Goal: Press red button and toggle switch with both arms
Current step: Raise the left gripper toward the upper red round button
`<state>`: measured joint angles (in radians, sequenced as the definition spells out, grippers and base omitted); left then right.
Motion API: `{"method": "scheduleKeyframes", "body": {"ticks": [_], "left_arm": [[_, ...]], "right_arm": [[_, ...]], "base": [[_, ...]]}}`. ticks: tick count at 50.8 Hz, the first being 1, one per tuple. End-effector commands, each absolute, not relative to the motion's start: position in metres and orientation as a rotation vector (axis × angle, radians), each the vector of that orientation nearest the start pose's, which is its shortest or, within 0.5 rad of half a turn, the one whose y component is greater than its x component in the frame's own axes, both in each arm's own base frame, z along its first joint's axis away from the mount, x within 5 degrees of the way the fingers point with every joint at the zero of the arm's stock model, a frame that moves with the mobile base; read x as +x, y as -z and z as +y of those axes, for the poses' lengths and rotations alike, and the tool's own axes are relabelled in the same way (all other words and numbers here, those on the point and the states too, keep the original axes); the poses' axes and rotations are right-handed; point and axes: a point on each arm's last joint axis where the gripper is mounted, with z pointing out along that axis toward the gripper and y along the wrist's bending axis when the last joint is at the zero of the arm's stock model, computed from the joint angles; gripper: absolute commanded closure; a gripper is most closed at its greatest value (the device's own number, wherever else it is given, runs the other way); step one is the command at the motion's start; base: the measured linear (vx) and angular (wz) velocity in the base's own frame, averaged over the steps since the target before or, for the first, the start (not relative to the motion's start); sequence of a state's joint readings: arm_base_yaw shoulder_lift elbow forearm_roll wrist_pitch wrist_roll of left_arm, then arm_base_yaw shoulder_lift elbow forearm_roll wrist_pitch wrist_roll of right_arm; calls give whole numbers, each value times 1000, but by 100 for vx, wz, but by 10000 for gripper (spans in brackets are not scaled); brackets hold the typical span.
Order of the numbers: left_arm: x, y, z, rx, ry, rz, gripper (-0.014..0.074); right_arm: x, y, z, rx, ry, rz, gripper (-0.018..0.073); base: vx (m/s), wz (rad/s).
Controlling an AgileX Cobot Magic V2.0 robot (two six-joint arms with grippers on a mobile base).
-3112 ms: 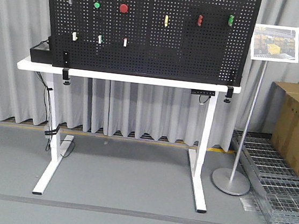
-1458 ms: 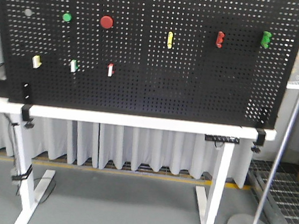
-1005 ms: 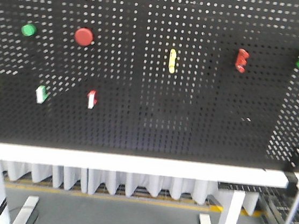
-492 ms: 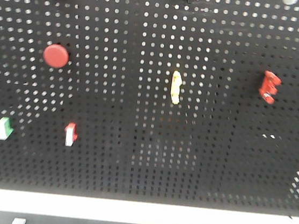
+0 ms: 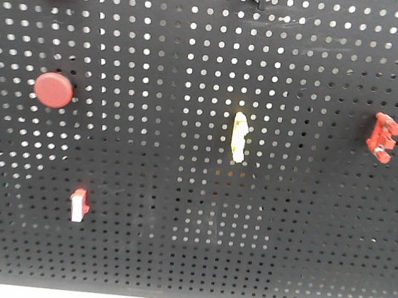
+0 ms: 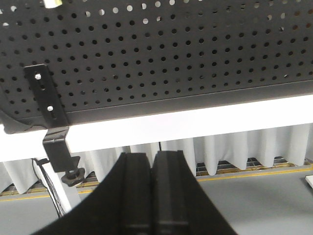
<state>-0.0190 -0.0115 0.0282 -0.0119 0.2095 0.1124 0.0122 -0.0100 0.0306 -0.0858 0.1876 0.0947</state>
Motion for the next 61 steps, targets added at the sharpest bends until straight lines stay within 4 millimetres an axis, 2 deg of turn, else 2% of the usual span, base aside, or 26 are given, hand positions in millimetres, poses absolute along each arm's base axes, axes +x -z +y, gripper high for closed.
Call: {"method": "scheduleKeyframes", "body": {"ticks": [1, 29, 39, 48, 53, 57, 61], "left_arm": [[57, -182, -1, 88, -45, 1653, 595], [57, -183, -1, 87, -46, 1641, 595], [57, -194, -1, 80, -50, 1529, 595], [57, -203, -1, 74, -52, 1441, 595], [55, -212, -1, 66, -54, 1345, 595], [51, -226, 0, 25, -11, 1221, 595], [45, -251, 0, -23, 63, 1155, 595]], "right_arm": [[57, -190, -1, -4, 11, 1614, 559], [57, -191, -1, -5, 11, 1610, 559], [56, -201, 0, 3, -15, 1493, 559], [54, -215, 1, -6, -24, 1346, 559], [51, -230, 2, -12, -31, 1223, 559], [47, -246, 2, -15, -32, 1157, 559], [44, -268, 2, -13, -28, 1153, 559]], "base": [[5, -1], [1, 0], [0, 0], [0, 0], [0, 0], [0, 0], [0, 0]]}}
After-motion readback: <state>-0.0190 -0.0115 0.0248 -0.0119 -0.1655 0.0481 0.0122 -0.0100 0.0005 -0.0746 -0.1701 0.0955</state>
